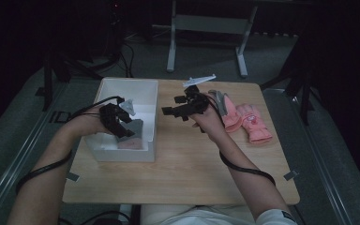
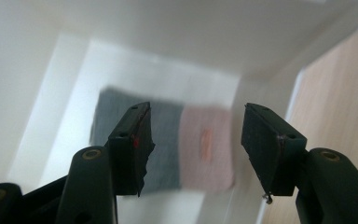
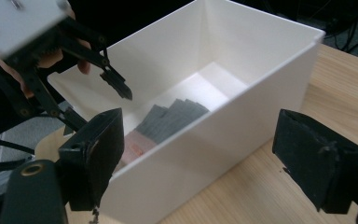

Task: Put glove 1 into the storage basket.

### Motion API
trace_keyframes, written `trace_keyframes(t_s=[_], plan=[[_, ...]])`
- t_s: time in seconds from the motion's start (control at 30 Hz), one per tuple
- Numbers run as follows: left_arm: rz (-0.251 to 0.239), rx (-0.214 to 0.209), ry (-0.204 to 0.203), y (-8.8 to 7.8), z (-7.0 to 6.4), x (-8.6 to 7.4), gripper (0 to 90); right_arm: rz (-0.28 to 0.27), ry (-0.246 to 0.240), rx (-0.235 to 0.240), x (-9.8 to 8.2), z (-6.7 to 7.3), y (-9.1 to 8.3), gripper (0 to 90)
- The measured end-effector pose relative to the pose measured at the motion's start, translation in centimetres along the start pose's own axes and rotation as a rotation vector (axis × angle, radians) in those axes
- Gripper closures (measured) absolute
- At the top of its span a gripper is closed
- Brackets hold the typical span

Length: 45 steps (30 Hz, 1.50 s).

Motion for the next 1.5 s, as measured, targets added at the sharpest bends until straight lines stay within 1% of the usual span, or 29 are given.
trace_keyframes(t_s=[0.1,0.13,0.2,0.33,0.37,0.43,0.47,0.5,0.53,0.6,0.63,0.7,0.73,0.8,0.83,0.87,0.93,0.97,1.0,1.07,1.1,1.13,1.2,1.27,1.3,1.37,1.4,1.47,1.5], plan=[[-0.057,0.005,-0.008,-0.4,-0.4,1.7,44.0,0.002,-0.01,0.018,-1.0,-0.3,-1.2,17.5],[-0.079,0.002,-0.013,-0.4,-0.5,2.3,44.1,0.006,-0.021,0.009,-1.3,-0.5,-1.5,17.5],[-0.103,0.002,-0.014,-0.5,-0.8,3.5,44.9,0.001,-0.045,-0.003,-1.8,-0.9,-2.3,17.1],[-0.149,-0.004,-0.037,-0.6,-1.4,5.8,47.2,-0.023,-0.063,-0.038,-2.5,-1.8,-4.1,15.2],[-0.149,0.007,-0.044,-0.5,-1.4,6.3,49.5,-0.025,-0.059,-0.044,-2.7,-2.0,-4.5,15.3],[-0.155,0.007,-0.055,-0.3,-1.8,7.3,49.7,-0.032,-0.033,-0.031,-3.1,-2.2,-5.3,15.2],[-0.14,0.03,-0.068,-0.1,-1.8,7.8,49.6,-0.034,-0.027,-0.034,-3.3,-2.4,-5.7,15.0],[-0.138,0.038,-0.075,0.2,-1.9,8.2,49.3,-0.036,-0.023,-0.041,-3.5,-2.6,-6.2,14.6],[-0.145,0.029,-0.076,0.4,-2.2,8.7,49.2,-0.037,-0.014,-0.042,-3.7,-2.8,-6.6,14.0],[-0.129,0.065,-0.079,1.0,-2.6,9.7,47.6,-0.052,0.008,-0.056,-4.2,-3.3,-7.5,13.9],[-0.138,0.051,-0.083,1.2,-3.0,10.2,46.8,-0.055,0.018,-0.071,-4.4,-3.5,-8.0,13.8],[-0.15,0.061,-0.091,1.7,-3.6,11.2,46.1,-0.069,0.027,-0.083,-4.8,-3.9,-8.9,13.3],[-0.16,0.054,-0.099,1.9,-4.0,11.6,44.2,-0.078,0.036,-0.084,-5.0,-4.1,-9.3,13.3],[-0.171,0.06,-0.098,2.3,-4.6,12.3,44.2,-0.08,0.039,-0.11,-5.6,-4.7,-10.1,13.1],[-0.173,0.057,-0.108,2.6,-4.9,12.6,44.2,-0.077,0.044,-0.118,-5.9,-4.9,-10.5,13.1],[-0.175,0.051,-0.122,2.9,-5.2,12.8,44.2,-0.074,0.045,-0.127,-6.2,-5.2,-10.8,13.6],[-0.169,0.053,-0.13,3.5,-5.8,13.2,44.0,-0.09,0.021,-0.168,-6.7,-5.6,-11.7,17.0],[-0.166,0.051,-0.139,3.9,-6.1,13.3,42.6,-0.094,0.024,-0.183,-6.9,-5.9,-12.1,19.5],[-0.167,0.031,-0.146,4.3,-6.4,13.4,42.3,-0.102,0.026,-0.2,-7.0,-6.2,-12.5,22.4],[-0.151,0.021,-0.154,5.2,-7.1,13.4,42.4,-0.108,0.019,-0.237,-7.4,-6.8,-13.2,26.5],[-0.143,0.018,-0.17,5.6,-7.4,13.3,42.2,-0.103,0.017,-0.251,-7.7,-7.1,-13.6,29.1],[-0.134,0.025,-0.19,6.1,-7.6,13.2,39.4,-0.105,0.021,-0.263,-7.9,-7.4,-13.9,31.3],[-0.128,0.037,-0.203,7.1,-8.4,12.9,36.4,-0.101,0.02,-0.289,-8.5,-8.0,-14.5,33.0],[-0.108,0.051,-0.202,8.1,-9.2,12.6,26.9,-0.099,0.025,-0.326,-9.1,-8.7,-15.0,33.8],[-0.108,0.05,-0.205,8.5,-9.6,12.5,25.0,-0.094,0.029,-0.335,-9.5,-9.1,-15.2,34.0],[-0.112,0.029,-0.239,9.4,-10.5,12.4,14.1,-0.086,0.043,-0.347,-10.1,-9.7,-15.4,34.8],[-0.105,0.036,-0.236,9.9,-10.8,12.2,13.7,-0.08,0.044,-0.355,-10.4,-9.9,-15.4,34.9],[-0.1,0.035,-0.245,10.7,-11.7,12.1,5.3,-0.065,0.047,-0.367,-10.9,-10.4,-15.4,37.7],[-0.101,0.036,-0.238,11.2,-12.3,12.1,5.0,-0.059,0.047,-0.372,-11.1,-10.7,-15.4,38.9]])
Point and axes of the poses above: each handheld gripper's, and its own axes: y roughly forward along the jaws, x roughly out of its top, z roughly to its left, the point moved 7 cm from there along y, roughly forward along the jaws, and after that the axes turned 3 degrees about x, right-handed, at the moved point
